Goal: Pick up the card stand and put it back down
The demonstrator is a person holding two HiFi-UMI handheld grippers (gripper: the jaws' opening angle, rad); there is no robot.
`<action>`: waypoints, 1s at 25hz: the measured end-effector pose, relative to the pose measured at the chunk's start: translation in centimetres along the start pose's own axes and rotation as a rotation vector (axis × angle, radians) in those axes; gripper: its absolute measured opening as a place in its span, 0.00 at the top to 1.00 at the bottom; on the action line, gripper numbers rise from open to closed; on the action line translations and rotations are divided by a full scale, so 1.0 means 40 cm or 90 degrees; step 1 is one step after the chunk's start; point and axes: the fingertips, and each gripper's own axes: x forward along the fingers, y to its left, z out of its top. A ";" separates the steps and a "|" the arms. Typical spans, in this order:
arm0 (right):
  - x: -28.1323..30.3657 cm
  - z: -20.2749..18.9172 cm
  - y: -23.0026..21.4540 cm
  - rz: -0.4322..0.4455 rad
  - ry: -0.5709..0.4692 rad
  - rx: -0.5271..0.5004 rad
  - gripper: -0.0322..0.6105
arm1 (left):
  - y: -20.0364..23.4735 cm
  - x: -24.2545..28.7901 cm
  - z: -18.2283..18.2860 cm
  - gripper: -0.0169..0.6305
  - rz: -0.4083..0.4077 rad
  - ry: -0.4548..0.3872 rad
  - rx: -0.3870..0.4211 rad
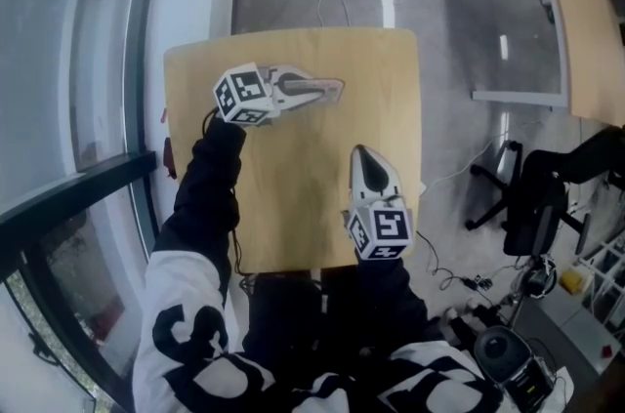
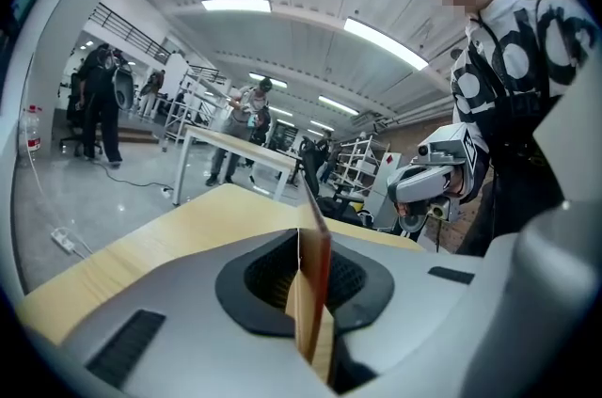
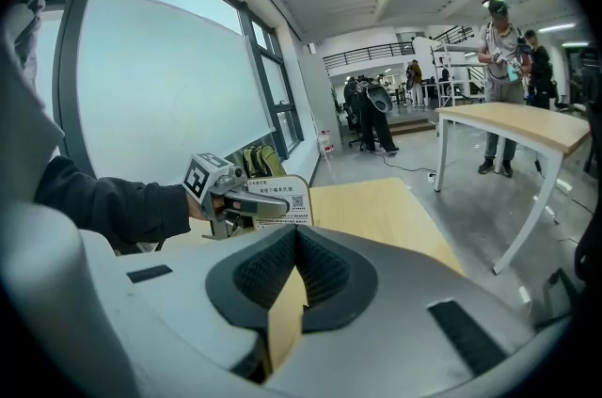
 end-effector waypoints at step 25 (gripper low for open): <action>-0.141 0.027 0.036 0.038 -0.031 0.004 0.92 | -0.019 -0.082 0.005 0.54 0.230 0.003 0.025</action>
